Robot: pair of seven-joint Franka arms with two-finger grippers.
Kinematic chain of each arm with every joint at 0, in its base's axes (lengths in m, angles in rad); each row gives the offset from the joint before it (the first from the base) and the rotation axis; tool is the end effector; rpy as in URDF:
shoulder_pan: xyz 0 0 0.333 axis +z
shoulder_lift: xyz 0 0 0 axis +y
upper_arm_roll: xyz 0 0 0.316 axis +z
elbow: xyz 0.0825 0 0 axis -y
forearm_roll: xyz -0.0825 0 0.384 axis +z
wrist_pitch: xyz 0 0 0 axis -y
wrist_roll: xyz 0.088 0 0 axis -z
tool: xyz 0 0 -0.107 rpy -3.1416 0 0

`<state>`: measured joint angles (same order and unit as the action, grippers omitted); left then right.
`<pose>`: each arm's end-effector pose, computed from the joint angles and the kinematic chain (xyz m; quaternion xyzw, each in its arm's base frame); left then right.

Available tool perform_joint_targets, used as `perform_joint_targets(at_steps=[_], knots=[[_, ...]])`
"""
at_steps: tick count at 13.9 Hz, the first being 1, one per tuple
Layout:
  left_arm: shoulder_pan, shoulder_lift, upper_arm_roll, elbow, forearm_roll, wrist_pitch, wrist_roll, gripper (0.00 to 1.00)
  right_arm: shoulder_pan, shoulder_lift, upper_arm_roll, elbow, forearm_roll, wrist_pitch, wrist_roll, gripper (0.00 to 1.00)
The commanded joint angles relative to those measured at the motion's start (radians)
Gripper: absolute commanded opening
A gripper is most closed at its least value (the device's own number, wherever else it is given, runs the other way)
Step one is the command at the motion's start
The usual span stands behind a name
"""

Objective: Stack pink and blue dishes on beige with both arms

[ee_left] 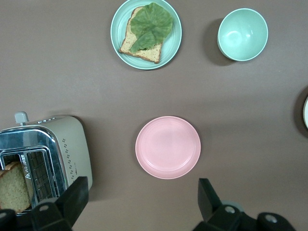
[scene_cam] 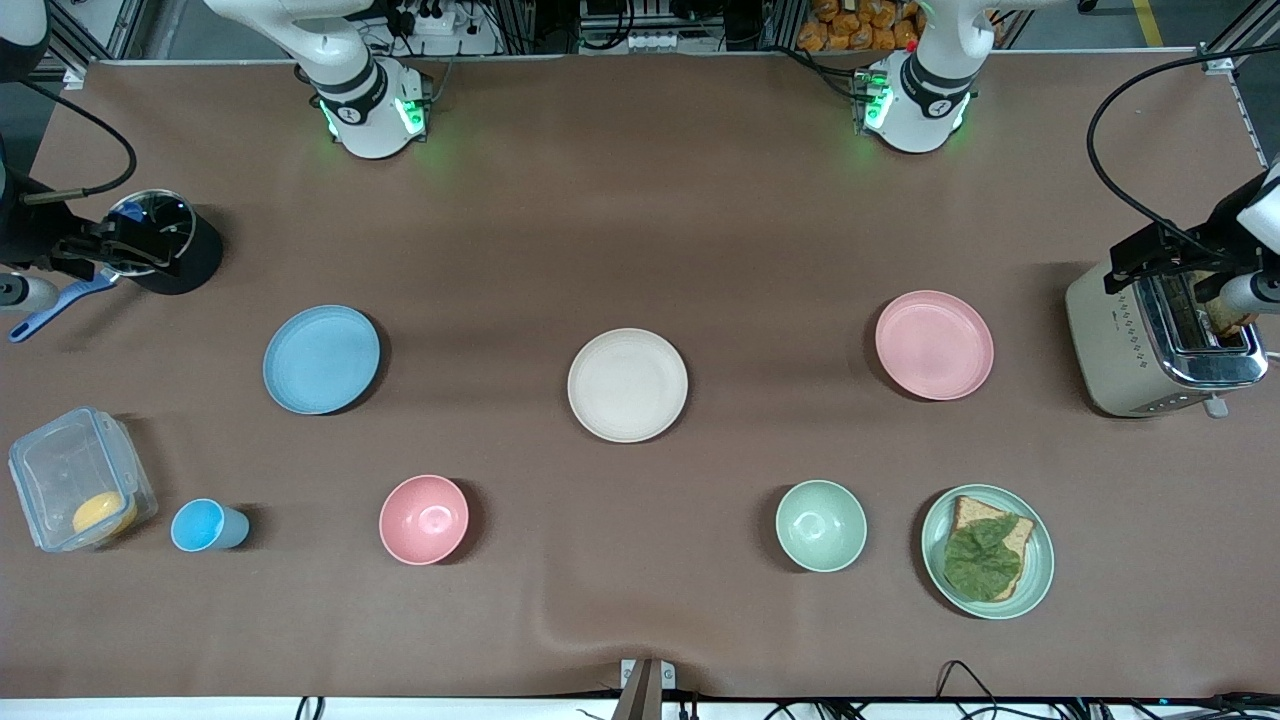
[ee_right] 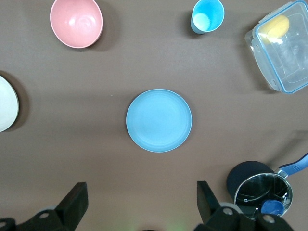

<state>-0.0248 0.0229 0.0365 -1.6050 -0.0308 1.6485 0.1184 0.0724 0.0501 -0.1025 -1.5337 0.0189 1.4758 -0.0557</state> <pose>0.5680 0.0033 0.6024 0.9985 -0.0523 0.0113 0.0142 0.5590 -0.0132 0.6063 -0.9984 -0.0131 0.0535 0.0092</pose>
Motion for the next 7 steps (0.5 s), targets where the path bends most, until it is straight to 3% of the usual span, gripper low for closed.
perform_joint_targets(at_steps=[1, 7], knots=[[0.002, 0.009, 0.0, 0.027, -0.017, -0.024, 0.007, 1.0, -0.003, 0.004, 0.004, 0.01, -0.013, -0.008, 0.013, 1.0], [0.002, 0.014, 0.0, 0.025, -0.017, -0.022, 0.003, 1.0, -0.003, 0.004, 0.004, 0.01, -0.013, -0.008, 0.013, 1.0]])
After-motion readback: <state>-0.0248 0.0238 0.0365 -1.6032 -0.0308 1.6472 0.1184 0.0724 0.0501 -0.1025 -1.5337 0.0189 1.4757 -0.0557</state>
